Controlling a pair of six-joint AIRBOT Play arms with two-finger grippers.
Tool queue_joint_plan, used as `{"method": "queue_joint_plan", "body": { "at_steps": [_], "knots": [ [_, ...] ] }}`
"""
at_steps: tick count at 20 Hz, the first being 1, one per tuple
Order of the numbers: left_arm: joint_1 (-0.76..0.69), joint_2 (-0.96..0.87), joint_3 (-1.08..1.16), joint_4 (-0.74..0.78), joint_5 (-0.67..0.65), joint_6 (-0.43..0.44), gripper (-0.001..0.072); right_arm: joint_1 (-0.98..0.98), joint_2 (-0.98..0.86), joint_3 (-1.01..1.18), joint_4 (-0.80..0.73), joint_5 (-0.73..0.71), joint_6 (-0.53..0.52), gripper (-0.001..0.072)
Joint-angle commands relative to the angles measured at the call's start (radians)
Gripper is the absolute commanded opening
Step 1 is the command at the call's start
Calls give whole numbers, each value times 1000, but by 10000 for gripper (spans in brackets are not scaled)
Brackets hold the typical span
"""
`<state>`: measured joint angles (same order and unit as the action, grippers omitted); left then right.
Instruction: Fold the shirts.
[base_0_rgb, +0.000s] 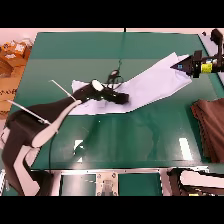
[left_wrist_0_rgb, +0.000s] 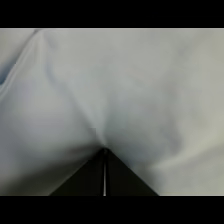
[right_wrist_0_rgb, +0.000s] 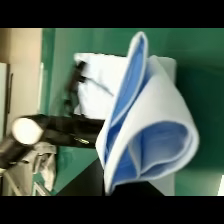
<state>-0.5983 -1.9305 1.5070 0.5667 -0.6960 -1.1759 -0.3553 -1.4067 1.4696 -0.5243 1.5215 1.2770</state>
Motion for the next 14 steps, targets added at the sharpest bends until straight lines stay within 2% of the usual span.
{"method": "queue_joint_plan", "body": {
  "at_steps": [1,4,7,11,14],
  "knots": [
    [-71,-62,62,-51,23,-2,21,29,44,8,42,20,29,17],
    [-42,-60,103,-32,-65,-1,21,30,39,8,42,17,28,17],
    [52,-58,202,55,-311,-21,20,51,39,8,42,9,28,17],
    [223,-58,465,394,-703,-214,20,177,39,4,42,-95,60,18],
    [363,-50,641,597,-905,-322,20,359,37,-23,42,-286,78,18]
  ]
}}
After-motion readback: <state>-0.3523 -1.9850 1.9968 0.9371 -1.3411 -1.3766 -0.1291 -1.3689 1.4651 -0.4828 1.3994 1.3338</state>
